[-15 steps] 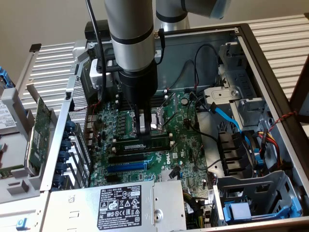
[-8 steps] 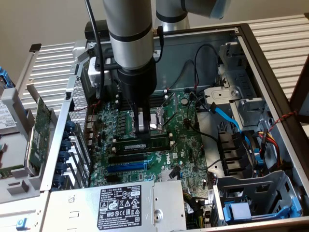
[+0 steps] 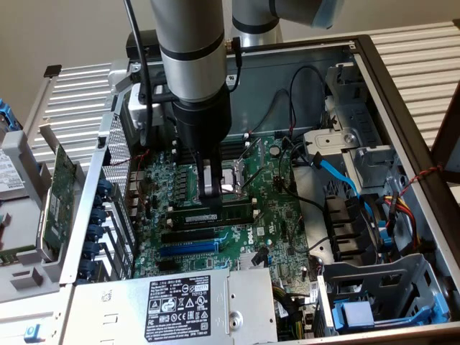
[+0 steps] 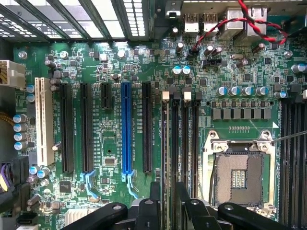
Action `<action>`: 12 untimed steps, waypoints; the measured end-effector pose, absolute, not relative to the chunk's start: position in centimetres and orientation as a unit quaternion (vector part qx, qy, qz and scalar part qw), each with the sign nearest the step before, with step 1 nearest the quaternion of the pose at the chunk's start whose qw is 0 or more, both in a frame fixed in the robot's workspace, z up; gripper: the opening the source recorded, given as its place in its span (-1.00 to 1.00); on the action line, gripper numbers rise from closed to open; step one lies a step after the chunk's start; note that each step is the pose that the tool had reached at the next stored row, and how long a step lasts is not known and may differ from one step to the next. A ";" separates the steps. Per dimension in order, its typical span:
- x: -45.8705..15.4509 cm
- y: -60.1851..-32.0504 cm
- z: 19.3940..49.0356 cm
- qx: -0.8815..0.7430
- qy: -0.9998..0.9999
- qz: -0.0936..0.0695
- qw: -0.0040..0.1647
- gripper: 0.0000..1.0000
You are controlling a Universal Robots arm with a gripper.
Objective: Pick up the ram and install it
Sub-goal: 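Insert the ram into the slot, then press down the ram until it locks into place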
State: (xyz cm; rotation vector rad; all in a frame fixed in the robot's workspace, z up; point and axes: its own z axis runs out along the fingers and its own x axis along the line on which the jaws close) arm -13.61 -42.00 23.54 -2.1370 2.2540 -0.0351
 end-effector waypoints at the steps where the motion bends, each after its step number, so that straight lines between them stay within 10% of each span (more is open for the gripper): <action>1: -13.6 -42.0 23.5 -0.688 0.726 -0.011 0.018 -0.46; 12: -13.7 -42.0 23.6 -0.688 0.726 -0.008 0.014 -0.46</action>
